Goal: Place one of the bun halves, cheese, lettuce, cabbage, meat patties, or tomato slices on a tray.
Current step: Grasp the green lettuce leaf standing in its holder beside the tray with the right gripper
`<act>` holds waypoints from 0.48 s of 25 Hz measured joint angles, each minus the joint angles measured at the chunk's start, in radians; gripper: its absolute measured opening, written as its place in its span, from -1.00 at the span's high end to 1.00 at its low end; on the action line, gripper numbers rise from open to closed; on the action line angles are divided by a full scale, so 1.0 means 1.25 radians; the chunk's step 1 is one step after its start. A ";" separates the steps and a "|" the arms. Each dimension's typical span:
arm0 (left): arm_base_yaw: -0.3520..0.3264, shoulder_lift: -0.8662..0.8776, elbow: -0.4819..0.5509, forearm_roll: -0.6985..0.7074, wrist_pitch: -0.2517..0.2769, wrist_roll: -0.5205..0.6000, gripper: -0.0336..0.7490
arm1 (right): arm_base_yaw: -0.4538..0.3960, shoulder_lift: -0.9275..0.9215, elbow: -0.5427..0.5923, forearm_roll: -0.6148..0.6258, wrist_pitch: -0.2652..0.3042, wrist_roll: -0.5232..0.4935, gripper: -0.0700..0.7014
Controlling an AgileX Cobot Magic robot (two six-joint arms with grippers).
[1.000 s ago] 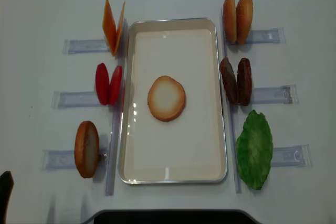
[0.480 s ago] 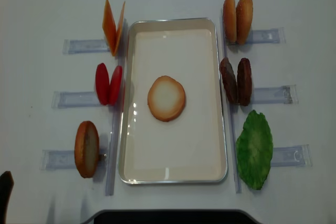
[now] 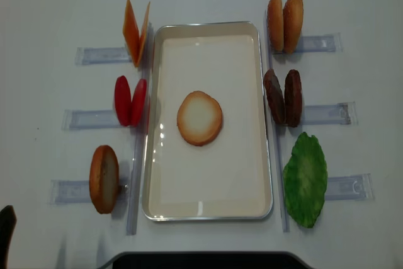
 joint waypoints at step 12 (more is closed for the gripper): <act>0.000 0.000 0.000 0.000 0.000 0.006 -0.75 | 0.018 0.231 -0.016 0.044 -0.015 0.004 -0.06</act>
